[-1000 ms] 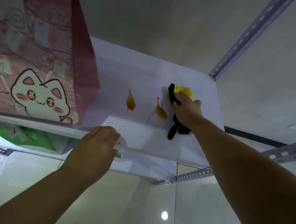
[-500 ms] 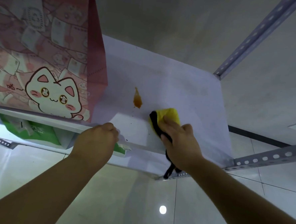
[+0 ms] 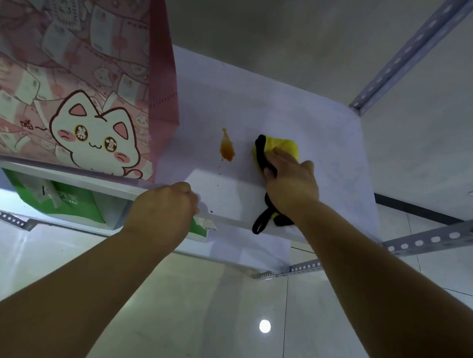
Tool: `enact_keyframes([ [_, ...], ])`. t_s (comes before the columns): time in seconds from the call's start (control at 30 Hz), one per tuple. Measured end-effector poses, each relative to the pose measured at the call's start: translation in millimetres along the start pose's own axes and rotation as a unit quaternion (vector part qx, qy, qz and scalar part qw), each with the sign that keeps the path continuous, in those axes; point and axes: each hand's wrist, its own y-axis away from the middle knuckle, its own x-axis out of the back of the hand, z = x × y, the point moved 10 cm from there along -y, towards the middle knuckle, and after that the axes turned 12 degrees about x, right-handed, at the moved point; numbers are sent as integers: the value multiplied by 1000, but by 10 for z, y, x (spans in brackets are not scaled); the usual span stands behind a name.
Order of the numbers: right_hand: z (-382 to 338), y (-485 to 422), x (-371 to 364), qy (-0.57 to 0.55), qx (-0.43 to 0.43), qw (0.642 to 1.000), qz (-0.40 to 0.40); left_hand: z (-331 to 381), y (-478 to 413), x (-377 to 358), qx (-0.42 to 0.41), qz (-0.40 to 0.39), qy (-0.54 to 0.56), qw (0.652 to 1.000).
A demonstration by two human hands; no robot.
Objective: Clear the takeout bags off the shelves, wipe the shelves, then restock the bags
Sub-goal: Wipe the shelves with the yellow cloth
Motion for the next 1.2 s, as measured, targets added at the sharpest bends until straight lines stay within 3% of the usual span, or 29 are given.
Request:
enact_keyframes([
  [0.13, -403, 568, -70, 3, 175, 984, 17, 3, -3, -19, 6, -22, -11, 1000],
  [0.2, -387, 794, -44, -16, 191, 981, 28, -24, -17, -52, 13, -32, -12, 999],
  [0.43, 57, 220, 12, -25, -14, 999, -26, 4, -8, -76, 3, -41, -52, 998],
  [0.6, -176, 308, -23, -36, 39, 997, -58, -28, 24, -70, 39, -45, -53, 997],
  [0.77, -45, 556, 26, -264, -2, 964, -33, -19, 10, -44, 42, -51, -53, 996],
  [0.87, 133, 575, 238, -214, -41, 975, 43, -15, 5, -33, 46, -50, -58, 996],
  [1.03, 321, 681, 81, -182, -169, 968, -37, -19, 17, -60, 59, -69, -60, 994],
  [1.2, 286, 676, -78, -201, -177, 960, -77, 2, 20, -46, 58, -79, -70, 993],
])
